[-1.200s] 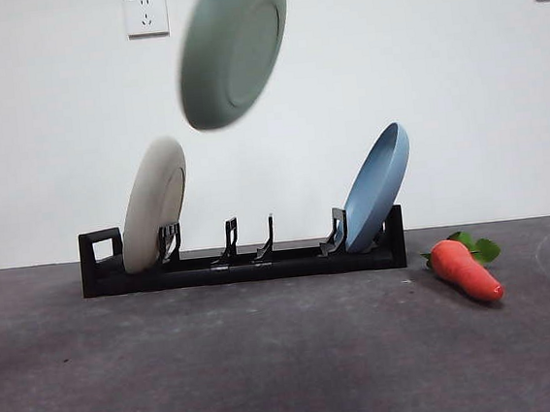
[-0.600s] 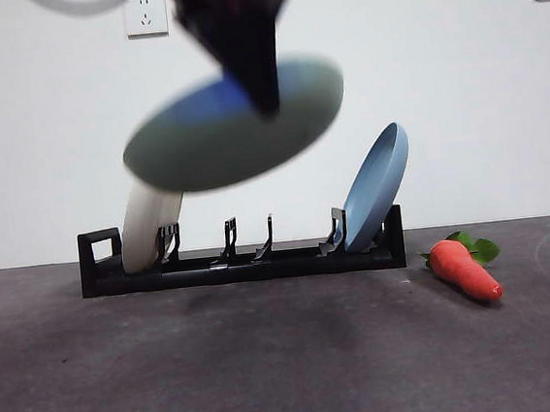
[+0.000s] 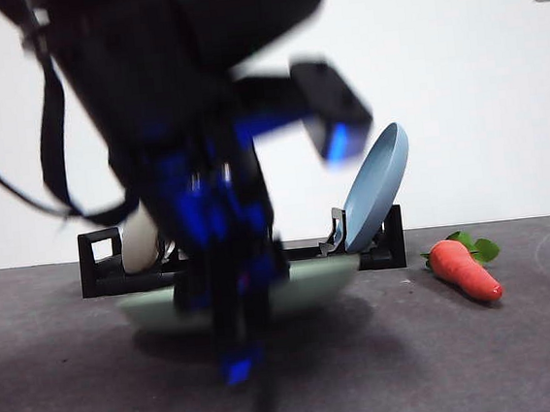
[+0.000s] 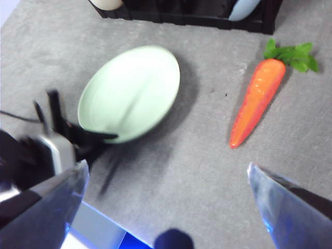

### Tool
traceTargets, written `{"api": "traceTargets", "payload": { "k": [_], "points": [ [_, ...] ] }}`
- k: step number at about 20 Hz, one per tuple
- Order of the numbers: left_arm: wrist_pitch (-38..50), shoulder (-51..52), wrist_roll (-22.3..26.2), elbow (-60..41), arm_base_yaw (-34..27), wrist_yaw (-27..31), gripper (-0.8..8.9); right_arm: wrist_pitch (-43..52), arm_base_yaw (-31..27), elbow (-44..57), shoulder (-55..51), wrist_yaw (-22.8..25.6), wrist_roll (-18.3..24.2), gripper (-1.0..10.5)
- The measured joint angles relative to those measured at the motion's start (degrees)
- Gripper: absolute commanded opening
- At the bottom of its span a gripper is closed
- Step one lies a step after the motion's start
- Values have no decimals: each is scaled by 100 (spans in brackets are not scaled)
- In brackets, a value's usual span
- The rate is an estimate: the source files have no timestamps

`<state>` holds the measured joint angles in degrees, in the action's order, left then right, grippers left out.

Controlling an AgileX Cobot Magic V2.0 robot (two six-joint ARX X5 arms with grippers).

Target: Take the green plate from the plate rack,put the plate on the table,take the carrot from the table,put the carrot in the plate

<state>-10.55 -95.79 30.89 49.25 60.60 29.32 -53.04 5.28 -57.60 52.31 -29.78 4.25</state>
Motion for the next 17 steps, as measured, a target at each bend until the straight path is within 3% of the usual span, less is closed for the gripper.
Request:
{"api": "traceTargets", "payload": {
  "k": [5, 6, 8, 9, 14, 17],
  "points": [
    [374, -273, 42, -9, 76, 138, 13, 208, 0, 0, 400, 33, -59, 594],
    [387, -273, 39, -9, 76, 138, 87, 264, 0, 0, 476, 101, -61, 595],
    [378, -278, 39, -9, 76, 92, 343, 485, 0, 0, 649, 339, -70, 595],
    [372, -284, 13, -9, 94, 87, 400, 603, 0, 0, 754, 442, -90, 595],
    [293, -157, -234, 28, 107, 140, 407, 1252, 24, 0, 1473, 752, -284, 594],
    [-317, 44, -538, 321, 127, 94, 407, 1808, 186, -2, 2092, 890, -448, 594]
  ]
}}
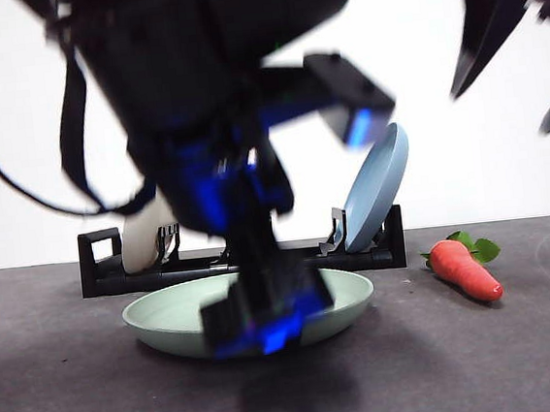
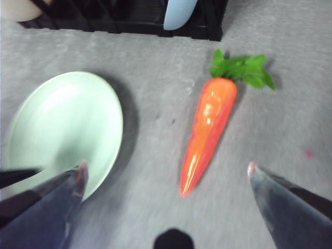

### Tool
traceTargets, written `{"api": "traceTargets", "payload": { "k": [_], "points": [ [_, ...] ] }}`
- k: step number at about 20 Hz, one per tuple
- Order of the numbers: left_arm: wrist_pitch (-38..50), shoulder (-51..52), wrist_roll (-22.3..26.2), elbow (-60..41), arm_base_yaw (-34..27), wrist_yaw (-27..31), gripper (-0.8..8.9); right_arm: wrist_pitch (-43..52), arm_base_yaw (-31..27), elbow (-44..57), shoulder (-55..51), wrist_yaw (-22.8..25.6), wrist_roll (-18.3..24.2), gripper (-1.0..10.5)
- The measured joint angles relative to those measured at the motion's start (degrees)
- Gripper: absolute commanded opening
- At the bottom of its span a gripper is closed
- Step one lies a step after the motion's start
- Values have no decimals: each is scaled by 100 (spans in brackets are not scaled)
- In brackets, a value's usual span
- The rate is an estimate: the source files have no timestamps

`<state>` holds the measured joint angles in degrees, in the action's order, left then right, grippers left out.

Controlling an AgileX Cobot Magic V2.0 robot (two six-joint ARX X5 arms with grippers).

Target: Take the green plate from the plate rack,put the plate on the table,take the carrot from the table,put the carrot in the plate

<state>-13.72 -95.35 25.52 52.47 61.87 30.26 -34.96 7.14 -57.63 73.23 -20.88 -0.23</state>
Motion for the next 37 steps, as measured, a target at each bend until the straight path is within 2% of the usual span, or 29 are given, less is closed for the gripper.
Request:
{"api": "traceTargets", "payload": {
  "k": [4, 7, 9, 10, 13, 16, 22, 23, 25, 28, 34, 37],
  "points": [
    [-909, 772, -704, 704, 116, -48, 408, 778, 367, 0, 1001, 511, -188, 594],
    [-2164, 1491, -1488, 1447, 306, -280, 408, 1353, 638, 0, 1762, 1019, -256, 593],
    [-2658, 1965, -1891, 1840, 437, -457, 408, 1707, 715, 0, 2203, 1224, -319, 589],
    [-2752, 2179, -2037, 1980, 479, -503, 407, 1825, 728, 0, 2367, 1300, -367, 581],
    [-2830, 2905, -2380, 2221, 577, -520, 407, 2050, 739, 0, 2649, 1419, -501, 433],
    [-2977, 3392, -2645, 2221, 581, -520, 407, 2131, 737, 0, 2677, 1624, -518, 357],
    [-3276, 4052, -3359, 2221, 584, -533, 408, 2131, 737, 0, 2830, 1641, -560, 339],
    [-3274, 4153, -3451, 2221, 590, -533, 408, 2138, 737, 0, 2861, 1652, -560, 314],
    [-3276, 4334, -3528, 2221, 619, -529, 408, 2140, 737, -2, 2861, 1652, -588, 146],
    [-3276, 4448, -3569, 2221, 619, -511, 408, 2140, 737, -2, 2861, 1644, -599, -18],
    [-3294, 4450, -3569, 2221, 619, -507, 408, 1998, 874, -2, 2634, 1646, -601, -17],
    [-3294, 4450, -3569, 2221, 619, -507, 407, 2203, 1482, -2, 1906, 1644, -603, -17]
  ]
}}
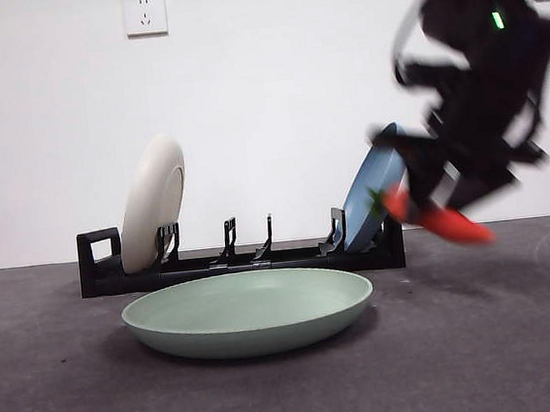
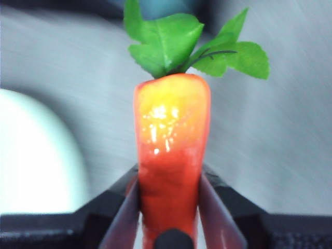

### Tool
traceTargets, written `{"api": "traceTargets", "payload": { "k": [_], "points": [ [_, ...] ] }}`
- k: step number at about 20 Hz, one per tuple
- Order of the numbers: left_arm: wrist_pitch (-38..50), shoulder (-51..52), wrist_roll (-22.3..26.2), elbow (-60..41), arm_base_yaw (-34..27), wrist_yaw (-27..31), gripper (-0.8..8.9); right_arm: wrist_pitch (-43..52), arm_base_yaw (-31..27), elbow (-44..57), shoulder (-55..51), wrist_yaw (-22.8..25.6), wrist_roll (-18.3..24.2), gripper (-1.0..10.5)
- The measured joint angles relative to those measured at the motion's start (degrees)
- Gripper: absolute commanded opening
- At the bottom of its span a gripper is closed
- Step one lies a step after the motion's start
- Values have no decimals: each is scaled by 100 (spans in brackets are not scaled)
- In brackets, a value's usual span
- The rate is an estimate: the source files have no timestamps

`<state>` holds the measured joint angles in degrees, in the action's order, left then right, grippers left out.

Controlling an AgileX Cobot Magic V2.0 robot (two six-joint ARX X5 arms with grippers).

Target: Take the green plate from the plate rack,put the plate on the table,take the carrot from the table,put the carrot in the plate

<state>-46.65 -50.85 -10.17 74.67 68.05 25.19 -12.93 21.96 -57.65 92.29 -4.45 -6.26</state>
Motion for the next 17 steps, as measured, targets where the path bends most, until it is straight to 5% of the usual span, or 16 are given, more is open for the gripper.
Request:
{"api": "traceTargets", "payload": {
  "k": [7, 14, 17],
  "points": [
    [-31, -2, 0, 0, 0, -4, 408, 1360, 1705, -46, 404, 15, -382, -17],
    [-214, 0, 0, 0, 0, -9, 407, 1561, 1928, -44, 1425, 22, -498, -15],
    [-297, 0, 0, 0, 0, -9, 408, 1604, 1947, -44, 1443, 17, -516, 215]
  ]
}}
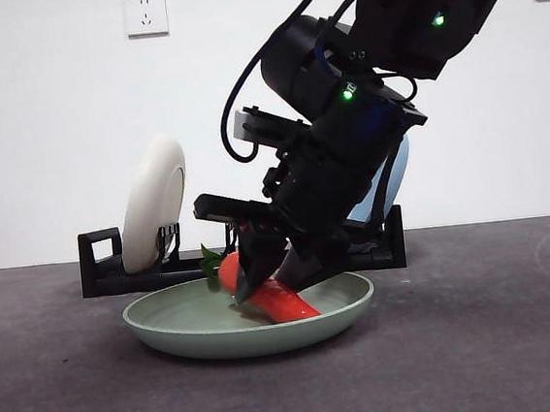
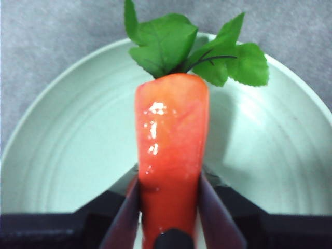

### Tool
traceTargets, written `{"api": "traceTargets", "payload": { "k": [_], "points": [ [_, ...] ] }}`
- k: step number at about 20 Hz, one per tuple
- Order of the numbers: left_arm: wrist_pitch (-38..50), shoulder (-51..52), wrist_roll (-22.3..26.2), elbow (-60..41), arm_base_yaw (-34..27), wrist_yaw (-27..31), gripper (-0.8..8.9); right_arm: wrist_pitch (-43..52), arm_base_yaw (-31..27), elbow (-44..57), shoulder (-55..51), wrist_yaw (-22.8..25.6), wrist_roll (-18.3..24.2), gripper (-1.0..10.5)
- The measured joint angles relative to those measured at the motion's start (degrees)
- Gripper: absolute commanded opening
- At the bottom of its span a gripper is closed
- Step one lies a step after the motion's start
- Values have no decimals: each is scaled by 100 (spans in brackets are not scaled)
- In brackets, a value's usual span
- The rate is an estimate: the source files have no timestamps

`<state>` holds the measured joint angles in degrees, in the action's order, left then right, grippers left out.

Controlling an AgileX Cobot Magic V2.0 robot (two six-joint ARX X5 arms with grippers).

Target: Take the green plate from the plate rack,put the plate on the table,take the carrot from the table,put the carrot in the plate

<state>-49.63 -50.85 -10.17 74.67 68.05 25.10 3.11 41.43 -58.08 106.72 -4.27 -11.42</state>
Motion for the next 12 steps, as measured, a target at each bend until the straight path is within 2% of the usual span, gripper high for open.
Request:
{"api": "traceTargets", "payload": {
  "k": [1, 2, 3, 8, 12],
  "points": [
    [-61, -2, 0, 0, 0, 0, 407, 9, 13, 0, 0, -13, -24, 382],
    [-105, 0, 0, 0, 0, 2, 407, 20, 20, 0, 0, -20, -44, 495],
    [-142, 0, 0, 0, 0, 2, 407, 22, 20, 0, -2, -20, -90, 545],
    [-264, 0, 2, 0, 0, 2, 407, -186, 20, 2, -149, -20, -260, 541],
    [-330, -2, 2, 0, 0, 0, 408, -1091, 20, 7, -1261, -17, -323, 540]
  ]
}}
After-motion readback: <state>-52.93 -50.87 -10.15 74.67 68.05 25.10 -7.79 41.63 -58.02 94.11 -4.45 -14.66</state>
